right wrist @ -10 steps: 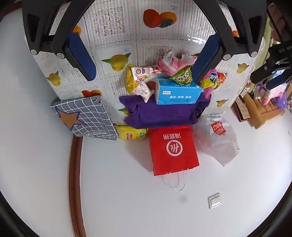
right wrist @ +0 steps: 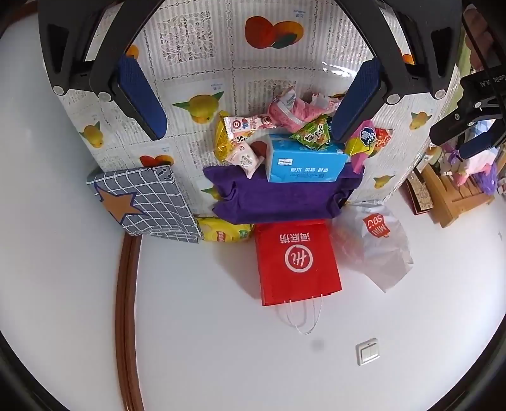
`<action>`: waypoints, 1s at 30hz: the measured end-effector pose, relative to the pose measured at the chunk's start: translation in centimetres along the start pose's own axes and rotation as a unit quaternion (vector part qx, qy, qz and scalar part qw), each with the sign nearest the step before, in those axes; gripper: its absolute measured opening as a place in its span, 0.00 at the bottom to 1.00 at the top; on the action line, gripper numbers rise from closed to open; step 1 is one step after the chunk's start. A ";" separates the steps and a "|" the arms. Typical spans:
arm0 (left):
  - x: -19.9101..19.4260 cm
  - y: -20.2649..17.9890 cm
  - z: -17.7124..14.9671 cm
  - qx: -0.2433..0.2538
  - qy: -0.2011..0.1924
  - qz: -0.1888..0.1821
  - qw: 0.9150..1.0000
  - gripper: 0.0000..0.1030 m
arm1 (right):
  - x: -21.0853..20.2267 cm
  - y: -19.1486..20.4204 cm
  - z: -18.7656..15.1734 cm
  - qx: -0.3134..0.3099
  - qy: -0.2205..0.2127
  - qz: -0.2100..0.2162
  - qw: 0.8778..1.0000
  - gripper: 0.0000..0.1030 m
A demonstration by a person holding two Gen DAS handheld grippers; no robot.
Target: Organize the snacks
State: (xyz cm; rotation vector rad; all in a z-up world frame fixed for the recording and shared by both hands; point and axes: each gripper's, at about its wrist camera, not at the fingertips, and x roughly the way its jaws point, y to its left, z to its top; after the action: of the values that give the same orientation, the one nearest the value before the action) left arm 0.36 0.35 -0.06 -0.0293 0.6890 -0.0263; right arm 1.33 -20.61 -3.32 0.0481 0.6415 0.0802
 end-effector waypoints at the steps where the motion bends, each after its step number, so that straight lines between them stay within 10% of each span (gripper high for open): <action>1: 0.0 0.1 0.1 -0.001 0.001 0.003 1.000 0.97 | -0.1 -0.1 -0.1 -0.001 -0.001 0.000 1.000 1.00; 30: -1.1 -0.1 -0.1 0.007 -0.016 0.028 0.999 0.99 | -1.2 -1.2 0.5 0.006 -0.002 0.028 1.000 1.00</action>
State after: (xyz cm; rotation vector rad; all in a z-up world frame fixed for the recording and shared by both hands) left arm -0.56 0.26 0.64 0.0025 0.6565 0.0227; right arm 0.75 -21.94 -2.28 0.0771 0.6358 0.1299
